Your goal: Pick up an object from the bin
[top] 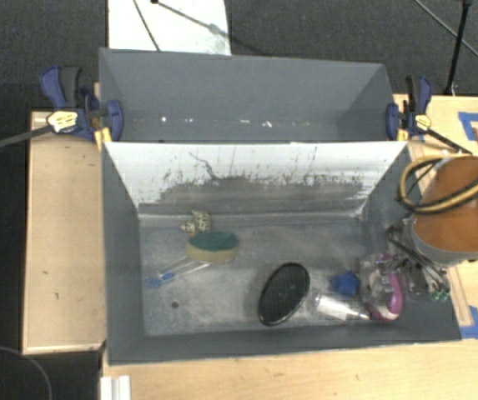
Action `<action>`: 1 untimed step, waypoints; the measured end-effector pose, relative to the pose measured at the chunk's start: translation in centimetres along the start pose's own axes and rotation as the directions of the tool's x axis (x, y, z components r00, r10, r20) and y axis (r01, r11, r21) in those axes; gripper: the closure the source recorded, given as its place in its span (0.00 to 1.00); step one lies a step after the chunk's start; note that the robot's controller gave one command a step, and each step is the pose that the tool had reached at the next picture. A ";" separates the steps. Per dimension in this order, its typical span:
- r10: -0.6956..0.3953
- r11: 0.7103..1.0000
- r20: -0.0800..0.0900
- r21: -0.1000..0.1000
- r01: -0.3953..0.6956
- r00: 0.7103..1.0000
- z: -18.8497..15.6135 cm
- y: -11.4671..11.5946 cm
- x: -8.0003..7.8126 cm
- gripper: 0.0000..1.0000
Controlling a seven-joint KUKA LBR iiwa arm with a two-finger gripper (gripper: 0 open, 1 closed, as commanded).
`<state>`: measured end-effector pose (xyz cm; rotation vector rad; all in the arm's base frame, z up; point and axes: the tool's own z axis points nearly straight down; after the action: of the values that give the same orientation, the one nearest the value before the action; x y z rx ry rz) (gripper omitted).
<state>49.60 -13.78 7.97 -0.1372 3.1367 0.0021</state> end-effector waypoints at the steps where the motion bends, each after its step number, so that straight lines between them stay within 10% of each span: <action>1: -0.002 1.000 0.003 0.000 0.002 1.000 -0.1 0.0 -0.1 0.00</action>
Offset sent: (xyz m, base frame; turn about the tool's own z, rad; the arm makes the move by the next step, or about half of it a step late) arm 0.0000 0.0000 0.0000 0.0000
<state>49.72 -13.74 8.02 -0.1405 3.1334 0.0023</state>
